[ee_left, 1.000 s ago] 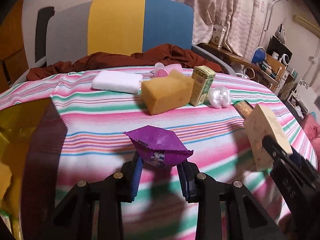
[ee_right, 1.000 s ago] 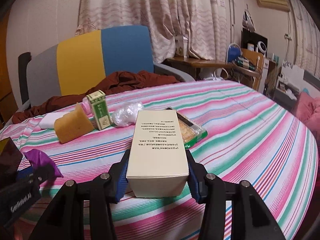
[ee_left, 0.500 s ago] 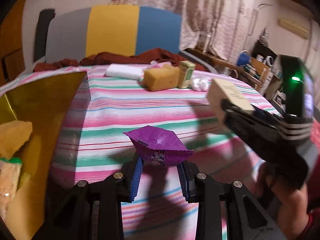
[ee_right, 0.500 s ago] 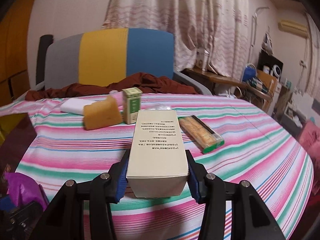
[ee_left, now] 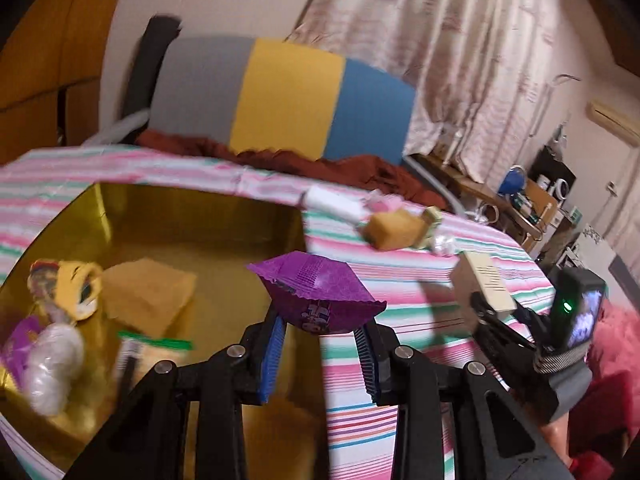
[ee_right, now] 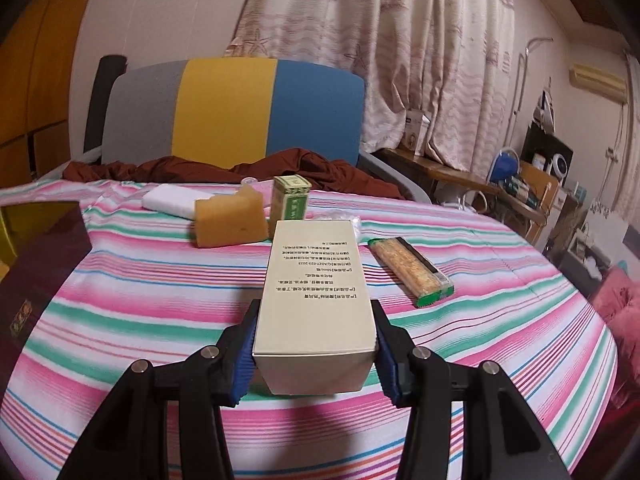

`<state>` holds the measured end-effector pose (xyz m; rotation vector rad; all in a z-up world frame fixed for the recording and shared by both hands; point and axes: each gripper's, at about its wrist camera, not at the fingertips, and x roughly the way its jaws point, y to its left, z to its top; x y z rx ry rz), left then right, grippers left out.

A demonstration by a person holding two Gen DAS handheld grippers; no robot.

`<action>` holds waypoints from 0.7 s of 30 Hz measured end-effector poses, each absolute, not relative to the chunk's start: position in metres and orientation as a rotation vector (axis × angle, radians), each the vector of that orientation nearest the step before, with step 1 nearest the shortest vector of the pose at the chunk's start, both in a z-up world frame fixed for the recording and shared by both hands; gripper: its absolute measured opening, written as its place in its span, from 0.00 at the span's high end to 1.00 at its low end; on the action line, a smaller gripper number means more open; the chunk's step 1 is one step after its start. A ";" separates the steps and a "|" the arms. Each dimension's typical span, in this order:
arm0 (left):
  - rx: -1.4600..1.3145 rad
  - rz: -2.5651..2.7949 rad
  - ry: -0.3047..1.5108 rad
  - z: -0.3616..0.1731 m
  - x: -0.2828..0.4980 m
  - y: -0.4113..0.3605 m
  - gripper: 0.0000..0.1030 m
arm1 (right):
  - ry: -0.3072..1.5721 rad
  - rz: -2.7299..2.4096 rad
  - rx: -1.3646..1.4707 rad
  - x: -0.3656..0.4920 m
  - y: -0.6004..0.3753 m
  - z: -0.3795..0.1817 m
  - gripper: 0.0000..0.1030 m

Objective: Organize objects
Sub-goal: 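Carry the purple packet and white box to the gold tray and open both tools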

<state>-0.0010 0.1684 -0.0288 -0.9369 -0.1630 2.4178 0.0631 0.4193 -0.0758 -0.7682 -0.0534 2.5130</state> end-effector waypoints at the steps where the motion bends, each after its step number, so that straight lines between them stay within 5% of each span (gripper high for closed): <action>1: -0.971 2.426 -0.176 -0.032 -0.007 0.162 0.67 | -0.072 2.514 -0.769 0.063 0.415 -0.076 0.51; 8: -1.135 2.401 -0.251 -0.055 -0.026 0.137 0.66 | -0.159 2.547 -0.791 0.064 0.393 -0.080 0.51; 12: -1.135 2.401 -0.263 -0.055 -0.022 0.129 0.41 | -0.168 2.551 -0.801 0.065 0.387 -0.082 0.51; 21: -1.049 2.518 -0.240 -0.048 0.006 0.106 0.12 | -0.126 2.599 -0.841 0.071 0.376 -0.081 0.51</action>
